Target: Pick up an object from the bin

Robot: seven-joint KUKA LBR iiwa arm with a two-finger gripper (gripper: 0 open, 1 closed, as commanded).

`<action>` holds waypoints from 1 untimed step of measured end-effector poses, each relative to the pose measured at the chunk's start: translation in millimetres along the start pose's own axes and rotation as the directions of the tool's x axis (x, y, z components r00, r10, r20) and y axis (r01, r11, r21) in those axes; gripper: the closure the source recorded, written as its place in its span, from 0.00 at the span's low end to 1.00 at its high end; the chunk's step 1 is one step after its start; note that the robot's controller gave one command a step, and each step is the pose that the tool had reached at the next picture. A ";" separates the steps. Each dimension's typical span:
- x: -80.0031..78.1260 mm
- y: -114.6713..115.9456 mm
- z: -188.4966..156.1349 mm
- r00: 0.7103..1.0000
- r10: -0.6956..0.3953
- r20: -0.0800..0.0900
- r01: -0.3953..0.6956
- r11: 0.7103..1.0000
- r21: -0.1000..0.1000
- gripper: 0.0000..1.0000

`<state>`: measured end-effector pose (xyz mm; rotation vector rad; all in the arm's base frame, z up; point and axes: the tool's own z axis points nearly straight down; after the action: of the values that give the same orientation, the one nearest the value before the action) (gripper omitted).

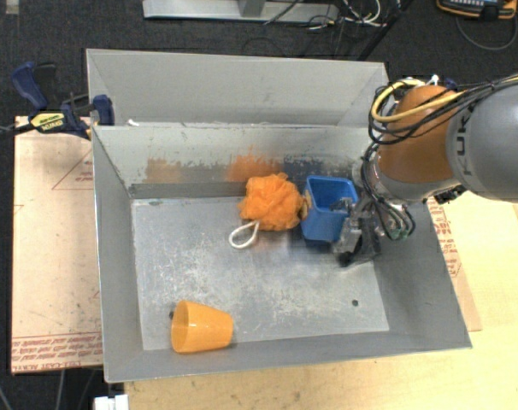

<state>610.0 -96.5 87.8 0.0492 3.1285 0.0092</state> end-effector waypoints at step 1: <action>-0.2 -0.2 -12.4 1.000 0.000 0.000 0.000 1.000 0.001 1.00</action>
Offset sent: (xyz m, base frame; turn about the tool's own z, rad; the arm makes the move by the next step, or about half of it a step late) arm 0.0001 -0.0001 0.0138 0.0000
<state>610.0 -96.8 100.2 0.0485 3.1282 0.0082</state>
